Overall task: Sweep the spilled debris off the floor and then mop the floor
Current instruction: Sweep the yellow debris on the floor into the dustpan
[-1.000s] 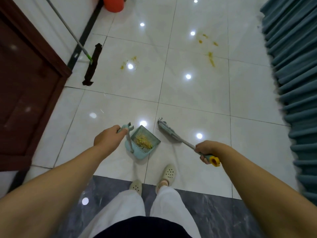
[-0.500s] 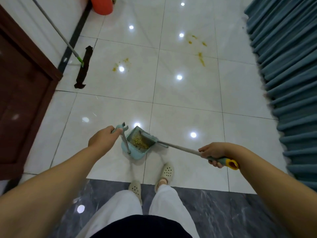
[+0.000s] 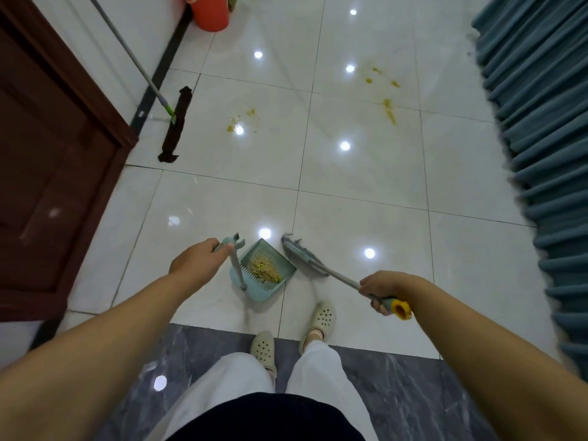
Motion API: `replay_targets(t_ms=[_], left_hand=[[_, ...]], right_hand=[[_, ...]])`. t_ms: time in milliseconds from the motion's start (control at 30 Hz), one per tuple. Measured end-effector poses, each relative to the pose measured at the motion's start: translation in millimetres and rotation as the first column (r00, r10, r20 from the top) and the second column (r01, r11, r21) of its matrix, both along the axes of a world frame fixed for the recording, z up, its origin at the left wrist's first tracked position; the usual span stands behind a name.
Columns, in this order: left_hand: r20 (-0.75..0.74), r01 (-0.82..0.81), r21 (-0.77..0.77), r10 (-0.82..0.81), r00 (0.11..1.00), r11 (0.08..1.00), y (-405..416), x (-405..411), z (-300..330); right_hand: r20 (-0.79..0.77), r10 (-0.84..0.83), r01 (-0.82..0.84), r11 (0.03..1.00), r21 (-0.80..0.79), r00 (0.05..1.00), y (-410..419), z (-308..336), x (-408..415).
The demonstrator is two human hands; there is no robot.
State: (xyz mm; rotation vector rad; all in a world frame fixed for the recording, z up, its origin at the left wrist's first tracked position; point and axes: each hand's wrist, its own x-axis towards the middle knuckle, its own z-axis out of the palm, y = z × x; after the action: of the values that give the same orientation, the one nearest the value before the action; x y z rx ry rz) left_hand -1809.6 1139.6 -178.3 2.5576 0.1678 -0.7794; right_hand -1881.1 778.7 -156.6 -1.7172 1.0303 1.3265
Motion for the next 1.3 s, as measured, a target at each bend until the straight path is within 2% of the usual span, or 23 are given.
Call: replay_targets(t_ms=[200, 367, 567, 800, 1000, 1300], left_hand=[[-0.025, -0.027, -0.049, 0.026, 0.999, 0.998, 17, -11, -2], [-0.057, -0.092, -0.130, 0.085, 0.995, 0.987, 20, -15, 0], [0.071, -0.087, -0.051, 0.091, 0.993, 0.995, 37, -34, 0], [0.063, -0.087, 0.003, 0.087, 0.994, 0.996, 55, -44, -3], [-0.025, -0.118, -0.089, 0.116, 0.993, 0.989, 61, -50, -5], [-0.137, -0.141, -0.162, 0.119, 0.983, 0.977, 68, -51, -2]], right_hand=[[-0.024, 0.049, -0.047, 0.996, 0.073, 0.999, 0, 17, -15], [0.012, 0.092, -0.093, 0.994, 0.061, 0.996, -3, 30, -23], [0.046, 0.027, -0.028, 0.999, 0.016, 0.999, -3, 35, -18], [0.067, -0.060, 0.063, 0.997, -0.036, 0.996, 25, 9, -11], [-0.013, -0.003, 0.003, 1.000, 0.014, 1.000, 57, -5, -27], [-0.016, 0.061, -0.060, 0.996, 0.065, 0.998, 56, 29, -42]])
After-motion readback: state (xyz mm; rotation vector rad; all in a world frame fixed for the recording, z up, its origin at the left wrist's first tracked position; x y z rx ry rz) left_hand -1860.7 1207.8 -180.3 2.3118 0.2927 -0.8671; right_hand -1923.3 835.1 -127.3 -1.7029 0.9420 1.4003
